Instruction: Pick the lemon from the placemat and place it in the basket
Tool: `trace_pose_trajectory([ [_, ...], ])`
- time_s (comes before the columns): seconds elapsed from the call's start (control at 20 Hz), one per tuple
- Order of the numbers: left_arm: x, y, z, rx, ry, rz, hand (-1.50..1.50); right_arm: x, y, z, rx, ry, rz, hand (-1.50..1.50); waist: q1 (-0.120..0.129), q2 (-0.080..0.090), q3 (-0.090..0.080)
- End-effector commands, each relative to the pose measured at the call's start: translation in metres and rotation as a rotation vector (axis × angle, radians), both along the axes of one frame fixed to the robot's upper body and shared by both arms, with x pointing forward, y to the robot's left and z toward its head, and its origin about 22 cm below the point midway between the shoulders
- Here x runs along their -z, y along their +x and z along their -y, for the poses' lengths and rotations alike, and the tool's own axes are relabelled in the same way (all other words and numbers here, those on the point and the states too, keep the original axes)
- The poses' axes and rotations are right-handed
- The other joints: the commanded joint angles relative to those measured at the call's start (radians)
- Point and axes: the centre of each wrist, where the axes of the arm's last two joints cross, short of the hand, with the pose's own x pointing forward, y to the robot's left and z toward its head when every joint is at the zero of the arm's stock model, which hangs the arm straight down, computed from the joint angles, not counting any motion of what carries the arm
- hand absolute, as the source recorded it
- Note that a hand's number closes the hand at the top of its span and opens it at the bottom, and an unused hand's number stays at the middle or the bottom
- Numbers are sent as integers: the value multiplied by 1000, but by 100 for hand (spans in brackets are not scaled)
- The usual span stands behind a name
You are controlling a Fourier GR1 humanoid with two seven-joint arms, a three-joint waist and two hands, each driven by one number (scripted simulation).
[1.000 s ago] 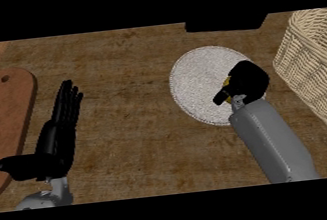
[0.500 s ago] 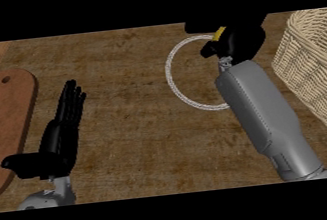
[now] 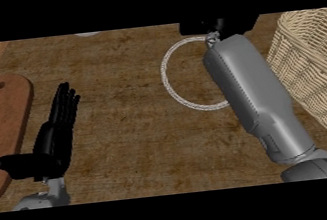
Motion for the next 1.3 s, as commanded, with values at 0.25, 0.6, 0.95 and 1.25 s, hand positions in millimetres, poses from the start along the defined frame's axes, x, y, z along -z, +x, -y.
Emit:
trace_pose_trajectory([
  [0.25, -2, -9, -12, -37, 5, -7, 0, -19, 16, 25, 311, 45, -107, 150, -37, -8, 1],
  [0.6, 11, -7, 4, -56, 7, -8, 0, -2, 12, 57, 352, 52, -102, 150, -52, -8, 1],
  [0.95, 6, -12, 3, -60, 3, -23, 0, 4, -11, 86, 389, 45, -88, 150, -64, -15, 1],
  [1.25, 14, -16, -4, -42, -7, -27, 0, 51, -36, 116, 411, 34, -157, 150, -58, -11, 1],
])
